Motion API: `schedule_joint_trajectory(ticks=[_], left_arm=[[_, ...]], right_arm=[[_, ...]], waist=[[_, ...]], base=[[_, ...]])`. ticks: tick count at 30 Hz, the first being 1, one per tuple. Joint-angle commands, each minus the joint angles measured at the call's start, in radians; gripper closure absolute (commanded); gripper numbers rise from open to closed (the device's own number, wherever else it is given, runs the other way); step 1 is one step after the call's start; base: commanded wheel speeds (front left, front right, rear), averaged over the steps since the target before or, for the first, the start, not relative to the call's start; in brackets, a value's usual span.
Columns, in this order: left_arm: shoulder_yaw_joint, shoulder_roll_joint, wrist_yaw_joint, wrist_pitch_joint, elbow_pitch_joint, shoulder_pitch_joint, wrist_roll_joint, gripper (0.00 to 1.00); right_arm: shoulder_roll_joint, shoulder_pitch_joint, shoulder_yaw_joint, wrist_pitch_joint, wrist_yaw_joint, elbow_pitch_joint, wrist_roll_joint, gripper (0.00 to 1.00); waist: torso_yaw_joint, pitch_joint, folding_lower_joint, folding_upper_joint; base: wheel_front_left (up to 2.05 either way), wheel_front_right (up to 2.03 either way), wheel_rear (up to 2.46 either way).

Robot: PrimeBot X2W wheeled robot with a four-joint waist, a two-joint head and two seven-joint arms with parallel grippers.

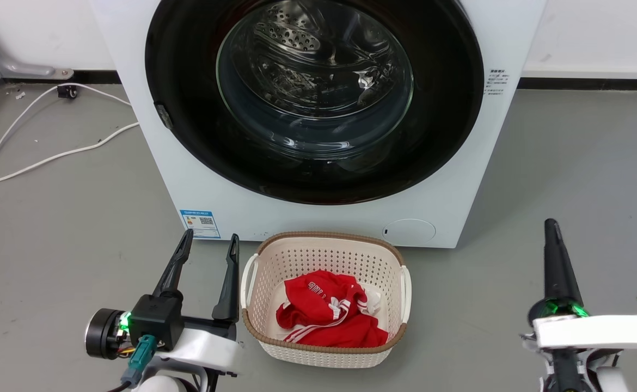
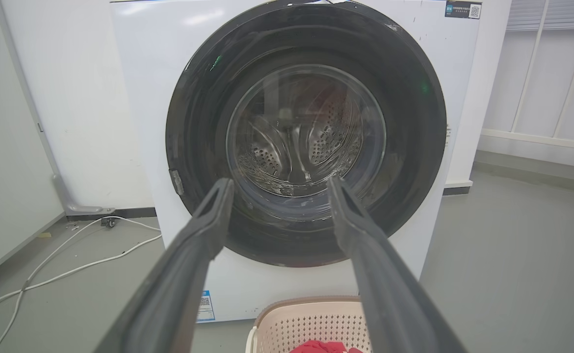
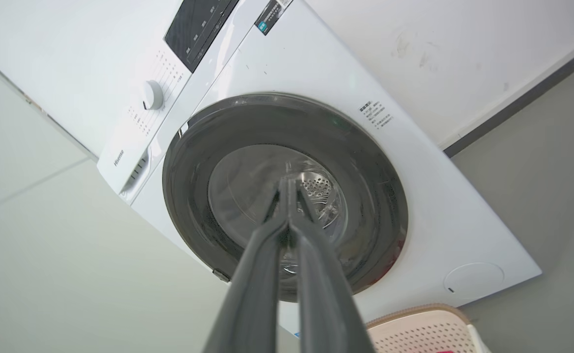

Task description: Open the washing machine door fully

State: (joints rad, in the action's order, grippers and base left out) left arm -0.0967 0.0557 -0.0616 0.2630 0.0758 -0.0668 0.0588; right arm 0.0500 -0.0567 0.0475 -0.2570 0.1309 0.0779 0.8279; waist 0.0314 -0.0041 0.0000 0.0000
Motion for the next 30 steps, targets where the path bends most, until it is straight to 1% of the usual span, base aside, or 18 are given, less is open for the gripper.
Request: schedule_joint_trajectory(ticks=[1, 4, 5, 6, 7, 12, 15, 18, 22, 24, 30], left_arm=[[0.0, -0.001, -0.004, 0.003, 0.002, 0.007, 0.004, 0.0], [0.001, -0.002, -0.004, 0.003, 0.0, 0.007, 0.005, 0.0], [0.002, -0.002, -0.004, 0.003, -0.001, 0.007, 0.005, 0.0], [0.002, -0.002, -0.005, 0.003, -0.002, 0.006, 0.006, 0.0], [0.002, -0.003, -0.005, 0.003, -0.003, 0.005, 0.008, 0.0], [0.007, -0.003, -0.006, 0.003, -0.014, -0.014, 0.01, 0.0], [0.011, -0.004, -0.007, 0.003, -0.02, -0.028, 0.011, 0.0], [0.016, -0.004, -0.007, 0.003, -0.03, -0.042, 0.011, 0.0], [0.021, -0.004, -0.011, 0.003, -0.037, -0.065, 0.009, 0.0], [0.023, -0.004, -0.013, 0.003, -0.043, -0.081, 0.008, 0.0], [0.028, -0.005, -0.018, 0.003, -0.062, -0.133, 0.007, 0.0]], right_arm=[[0.0, -0.013, 0.005, -0.007, 0.0, -0.008, 0.122, 1.0], [0.003, -0.037, -0.047, -0.007, 0.0, -0.043, 0.398, 1.0], [0.002, -0.041, -0.069, -0.007, 0.0, -0.052, 0.435, 1.0], [0.001, -0.054, -0.109, -0.007, 0.0, -0.057, 0.507, 1.0], [0.001, -0.066, -0.122, -0.007, 0.0, -0.054, 0.525, 1.0], [0.001, -0.166, -0.189, -0.007, 0.0, -0.014, 0.546, 1.0], [0.002, -0.264, -0.21, -0.007, 0.0, 0.031, 0.535, 1.0], [0.024, -0.377, -0.232, 0.016, 0.0, 0.099, 0.534, 1.0], [0.08, -0.547, -0.25, 0.082, 0.0, 0.218, 0.523, 1.0], [0.104, -0.626, -0.242, 0.123, 0.0, 0.272, 0.511, 1.0], [0.181, -0.884, -0.216, 0.288, 0.0, 0.47, 0.452, 1.0]], waist=[[0.0, 0.0, 0.0, 0.0], [-0.002, 0.002, 0.0, 0.0], [-0.003, 0.004, 0.0, 0.0], [-0.004, 0.007, 0.0, 0.0], [-0.004, 0.009, 0.0, 0.0], [-0.012, 0.039, 0.0, 0.0], [-0.015, 0.059, 0.0, 0.0], [-0.02, 0.083, 0.0, 0.0], [-0.02, 0.117, 0.0, 0.0], [-0.018, 0.138, 0.0, 0.0], [-0.016, 0.213, 0.0, 0.0]], base=[[0.0, 0.0, 0.0], [0.0, 0.0, 0.0], [0.0, 0.0, 0.0], [0.0, 0.0, 0.0], [0.0, 0.0, 0.0], [0.0, 0.0, 0.0], [0.0, 0.0, 0.0], [0.0, 0.0, 0.0], [0.0, 0.0, 0.0], [0.0, 0.0, 0.0], [0.0, 0.0, 0.0]])
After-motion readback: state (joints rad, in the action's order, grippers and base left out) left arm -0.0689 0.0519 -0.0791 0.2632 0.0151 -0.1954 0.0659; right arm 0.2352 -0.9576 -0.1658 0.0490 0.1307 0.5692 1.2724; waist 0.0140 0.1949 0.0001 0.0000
